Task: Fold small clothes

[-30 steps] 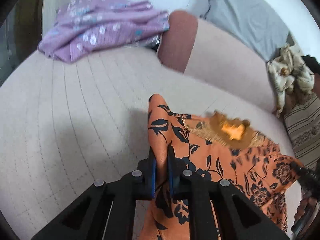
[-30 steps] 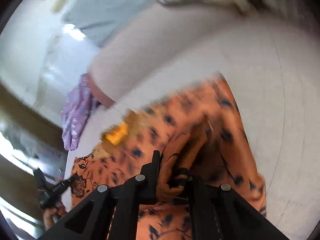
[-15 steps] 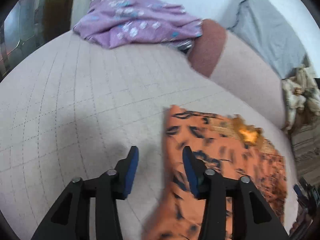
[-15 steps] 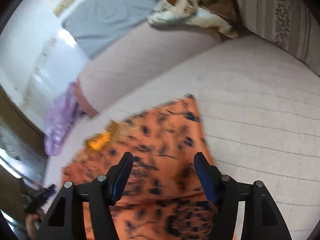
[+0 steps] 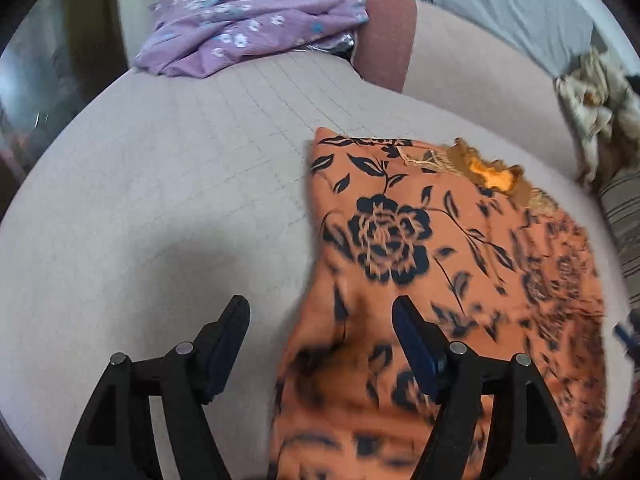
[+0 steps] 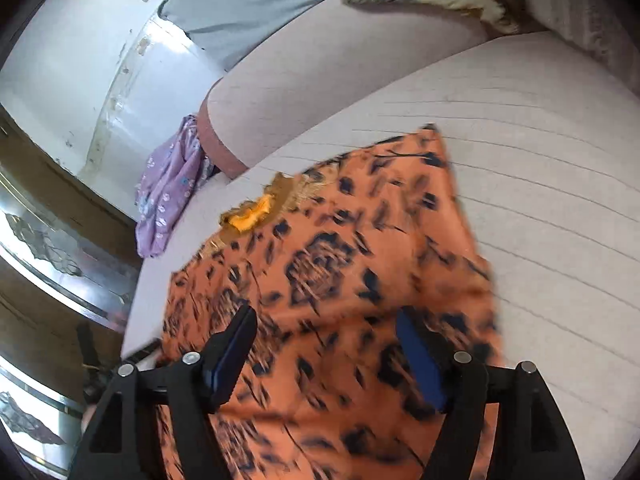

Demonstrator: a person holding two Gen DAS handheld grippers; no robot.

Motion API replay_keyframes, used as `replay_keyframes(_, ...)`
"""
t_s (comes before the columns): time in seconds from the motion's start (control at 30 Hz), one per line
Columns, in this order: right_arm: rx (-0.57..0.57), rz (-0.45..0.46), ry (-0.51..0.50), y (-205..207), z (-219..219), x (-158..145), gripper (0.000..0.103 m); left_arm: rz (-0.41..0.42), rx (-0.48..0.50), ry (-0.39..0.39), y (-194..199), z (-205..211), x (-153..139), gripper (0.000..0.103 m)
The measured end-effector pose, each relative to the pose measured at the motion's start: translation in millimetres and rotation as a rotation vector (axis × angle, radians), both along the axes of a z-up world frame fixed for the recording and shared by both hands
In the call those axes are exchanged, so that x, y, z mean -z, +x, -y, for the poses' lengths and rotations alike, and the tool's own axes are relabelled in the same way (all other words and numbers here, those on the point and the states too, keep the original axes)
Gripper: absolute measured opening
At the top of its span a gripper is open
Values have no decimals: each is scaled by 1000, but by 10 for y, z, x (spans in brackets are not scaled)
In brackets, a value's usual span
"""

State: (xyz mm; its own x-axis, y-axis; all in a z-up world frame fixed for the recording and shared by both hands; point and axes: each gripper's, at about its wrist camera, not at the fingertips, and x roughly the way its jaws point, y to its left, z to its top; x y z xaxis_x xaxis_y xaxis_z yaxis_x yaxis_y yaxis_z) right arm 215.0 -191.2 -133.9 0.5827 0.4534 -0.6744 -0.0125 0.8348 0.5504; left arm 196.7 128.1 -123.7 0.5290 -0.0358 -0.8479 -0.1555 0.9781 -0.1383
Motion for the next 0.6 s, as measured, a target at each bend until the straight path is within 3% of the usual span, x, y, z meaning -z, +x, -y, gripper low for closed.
replay_keyframes(0.2,43,-94,-30,-979,537,182,76,-2,-17,-97,-938,-120,-74,75)
replay_keyframes(0.37,28,-150,-8,-1558,771,341,76,-36,36,-113,-1543,15,52,81)
replay_keyframes(0.6,15,-179,85,-1942,841,434,76,-62,30,-112,-2032,58,173,81)
